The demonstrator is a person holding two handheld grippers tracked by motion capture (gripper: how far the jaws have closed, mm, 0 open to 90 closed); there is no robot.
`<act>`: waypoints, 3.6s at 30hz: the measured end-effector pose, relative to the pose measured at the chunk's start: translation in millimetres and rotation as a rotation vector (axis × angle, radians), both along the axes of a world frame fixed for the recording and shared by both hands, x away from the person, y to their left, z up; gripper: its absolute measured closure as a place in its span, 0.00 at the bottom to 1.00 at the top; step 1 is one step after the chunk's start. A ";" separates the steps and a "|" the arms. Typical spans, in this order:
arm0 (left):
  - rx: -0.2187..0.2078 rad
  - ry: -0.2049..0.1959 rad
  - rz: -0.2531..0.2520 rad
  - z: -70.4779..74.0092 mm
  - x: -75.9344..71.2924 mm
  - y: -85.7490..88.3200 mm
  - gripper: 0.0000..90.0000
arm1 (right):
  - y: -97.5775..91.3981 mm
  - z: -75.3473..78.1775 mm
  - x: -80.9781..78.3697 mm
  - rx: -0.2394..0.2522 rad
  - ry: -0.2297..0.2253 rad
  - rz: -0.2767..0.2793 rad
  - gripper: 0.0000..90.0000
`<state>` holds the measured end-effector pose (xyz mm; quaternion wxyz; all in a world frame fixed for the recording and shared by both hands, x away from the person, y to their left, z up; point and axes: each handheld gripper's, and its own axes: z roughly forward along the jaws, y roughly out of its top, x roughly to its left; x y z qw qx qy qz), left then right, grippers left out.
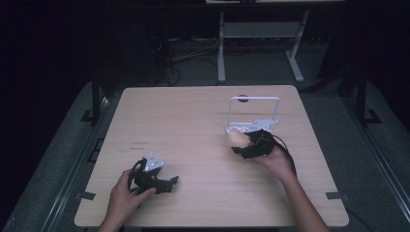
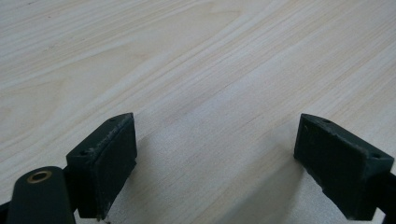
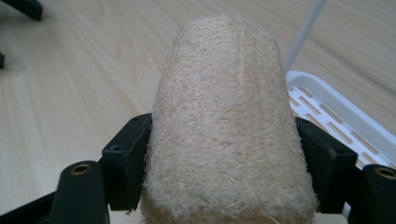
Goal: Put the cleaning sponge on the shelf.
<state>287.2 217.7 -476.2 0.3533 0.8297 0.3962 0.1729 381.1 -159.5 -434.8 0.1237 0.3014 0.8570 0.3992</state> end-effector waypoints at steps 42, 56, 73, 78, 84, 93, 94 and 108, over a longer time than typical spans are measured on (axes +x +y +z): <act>0.000 0.000 0.000 0.0 0.0 0.0 0.14 | -11.4 -2.8 33.5 0.030 -0.012 -0.192 0.31; -0.002 0.000 0.001 0.0 -0.1 -0.1 0.14 | -11.0 -17.0 50.0 0.016 0.013 -0.222 0.31; -0.001 0.000 0.000 0.0 -0.1 -0.1 0.14 | -10.4 -26.2 56.1 0.008 0.023 -0.224 0.30; -0.001 0.000 0.000 0.0 -0.1 -0.1 0.14 | -10.1 -27.1 56.7 0.007 0.028 -0.223 0.29; -0.001 0.000 0.000 0.0 -0.1 0.0 0.14 | -9.5 -28.5 57.3 0.005 0.032 -0.224 0.28; -0.001 0.000 0.000 0.0 -0.1 0.0 0.14 | -9.1 -27.1 57.3 0.012 0.032 -0.229 0.22; -0.004 -0.001 0.002 -0.1 -0.1 -0.3 0.14 | -9.4 -26.3 57.0 0.017 0.032 -0.230 0.21; 0.003 0.001 -0.002 0.2 0.0 0.2 0.14 | -10.5 1.8 39.1 0.029 -0.017 -0.227 0.17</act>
